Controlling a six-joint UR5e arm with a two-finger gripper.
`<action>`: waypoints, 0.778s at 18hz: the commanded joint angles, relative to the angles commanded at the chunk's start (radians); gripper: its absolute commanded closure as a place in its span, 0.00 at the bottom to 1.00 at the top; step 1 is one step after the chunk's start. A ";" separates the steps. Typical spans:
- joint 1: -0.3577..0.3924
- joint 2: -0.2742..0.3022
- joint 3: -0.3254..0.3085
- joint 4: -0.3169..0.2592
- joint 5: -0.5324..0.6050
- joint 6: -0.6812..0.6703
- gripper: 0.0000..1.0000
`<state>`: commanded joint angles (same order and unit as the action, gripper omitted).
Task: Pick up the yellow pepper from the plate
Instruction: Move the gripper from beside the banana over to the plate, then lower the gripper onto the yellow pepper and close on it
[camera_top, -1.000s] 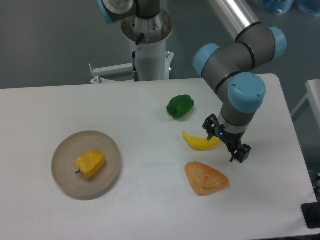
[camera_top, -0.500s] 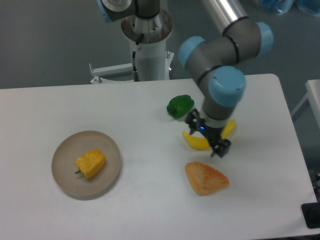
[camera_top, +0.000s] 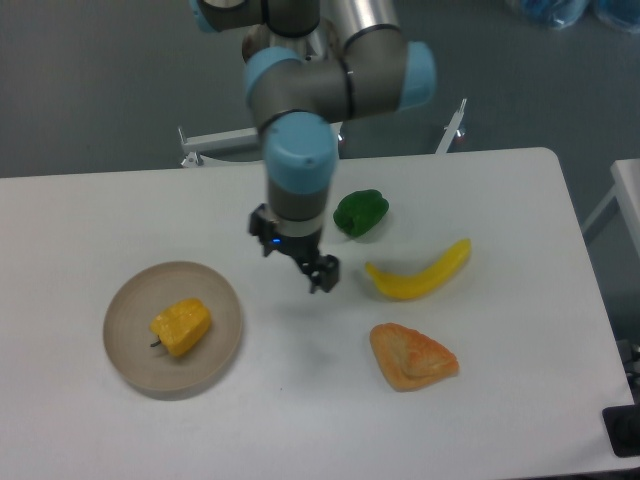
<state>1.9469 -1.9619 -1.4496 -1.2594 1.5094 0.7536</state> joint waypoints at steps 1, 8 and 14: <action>-0.015 -0.003 -0.003 0.002 0.000 -0.025 0.00; -0.091 -0.104 -0.002 0.150 0.003 -0.103 0.00; -0.117 -0.135 0.006 0.175 0.005 -0.105 0.00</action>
<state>1.8301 -2.0969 -1.4435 -1.0845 1.5140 0.6489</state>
